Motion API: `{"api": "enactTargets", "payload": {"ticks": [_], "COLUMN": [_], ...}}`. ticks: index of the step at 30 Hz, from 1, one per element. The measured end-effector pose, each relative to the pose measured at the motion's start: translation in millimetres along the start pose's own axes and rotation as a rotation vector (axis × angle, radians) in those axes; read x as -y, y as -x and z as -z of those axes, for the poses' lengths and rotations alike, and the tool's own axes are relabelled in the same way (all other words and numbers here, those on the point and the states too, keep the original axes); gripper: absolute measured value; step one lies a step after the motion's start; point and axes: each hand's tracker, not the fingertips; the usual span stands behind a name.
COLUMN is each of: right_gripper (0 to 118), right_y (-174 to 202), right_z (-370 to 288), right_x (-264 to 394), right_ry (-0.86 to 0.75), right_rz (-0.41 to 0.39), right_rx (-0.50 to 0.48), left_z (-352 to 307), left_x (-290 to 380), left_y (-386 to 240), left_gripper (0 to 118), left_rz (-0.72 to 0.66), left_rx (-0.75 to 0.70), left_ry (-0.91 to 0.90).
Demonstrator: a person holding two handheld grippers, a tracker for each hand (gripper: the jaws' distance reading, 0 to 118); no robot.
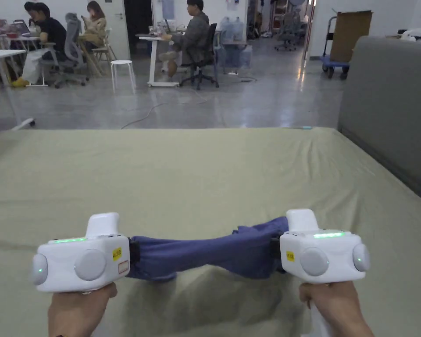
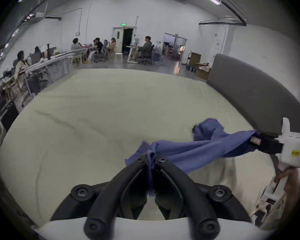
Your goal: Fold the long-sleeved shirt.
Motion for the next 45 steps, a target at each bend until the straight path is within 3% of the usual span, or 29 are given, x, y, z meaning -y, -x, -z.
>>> {"api": "enactTargets", "payload": {"ticks": [8, 13, 14, 15, 16, 17, 18, 21, 22, 23, 24, 25, 26, 27, 28, 30, 34, 35, 37, 38, 40, 43, 45], "right_gripper": [10, 10, 17, 34, 62, 101, 115, 115, 114, 100, 67, 16, 2, 0, 0, 0, 0, 27, 101, 109, 101, 99, 74], "right_y": [20, 13, 10, 7, 4, 1, -2, -13, -16, -19, -23, -25, -26, -26, -26, -28, -26, -24, -23, -23, -16, -14, -15], "right_z": [-63, -65, -67, -73, -79, -87, -95, -118, -123, -126, -128, -129, -129, -125, -123, -119, -114, -108, -94, -84, -64, -35, -18], "right_x": [140, 172, 168, 163, 158, 153, 148, 137, 134, 131, 130, 132, 132, 133, 136, 143, 144, 144, 144, 145, 146, 150, 154], "right_ry": [0.264, 0.308, 0.302, 0.272, 0.250, 0.249, 0.241, 0.131, 0.124, 0.128, 0.127, 0.108, 0.101, 0.126, 0.153, 0.162, 0.166, 0.168, 0.207, 0.235, 0.251, 0.316, 0.341], "right_rz": [-0.048, -0.056, -0.045, -0.009, 0.037, 0.068, 0.078, 0.100, 0.111, 0.122, 0.136, 0.145, 0.147, 0.157, 0.159, 0.177, 0.159, 0.162, 0.143, 0.126, 0.089, 0.039, 0.035], "right_rx": [-0.003, -0.006, -0.010, -0.015, -0.038, -0.051, -0.048, -0.030, -0.013, -0.004, 0.000, 0.005, 0.012, 0.051, 0.089, -0.002, 0.022, 0.027, 0.038, 0.026, 0.036, 0.065, 0.087], "left_z": [-45, -43, -46, -51, -55, -60, -65, -84, -88, -86, -88, -89, -88, -70, -63, -55, -75, -80, -82, -85, -84, -78, -69], "left_x": [145, 175, 173, 171, 169, 165, 161, 145, 141, 139, 138, 139, 139, 145, 150, 156, 155, 151, 151, 152, 146, 139, 129], "left_y": [-7, 4, 4, 3, 3, 2, 2, 2, 0, -2, -3, -3, -3, 6, 7, 9, -6, -9, -11, -14, -12, -11, -14], "left_gripper": [3, 4, 19, 44, 78, 117, 116, 117, 116, 100, 63, 8, 0, 0, 0, 0, 0, 0, 0, 0, 0, 0, 0], "left_rz": [-0.060, -0.103, -0.127, -0.133, -0.137, -0.127, -0.121, -0.097, -0.094, -0.091, -0.091, -0.086, -0.083, -0.085, -0.082, -0.085, -0.084, -0.084, -0.085, -0.087, -0.095, -0.107, -0.096], "left_rx": [-0.091, -0.067, -0.066, -0.062, -0.051, -0.041, -0.025, 0.022, 0.019, 0.017, 0.018, 0.035, 0.053, 0.045, 0.012, 0.058, 0.058, 0.055, 0.057, 0.058, 0.065, 0.088, 0.099], "left_ry": [0.244, 0.273, 0.247, 0.217, 0.202, 0.203, 0.195, 0.124, 0.127, 0.125, 0.118, 0.092, 0.084, 0.096, 0.095, 0.116, 0.101, 0.107, 0.114, 0.113, 0.126, 0.149, 0.152]}}
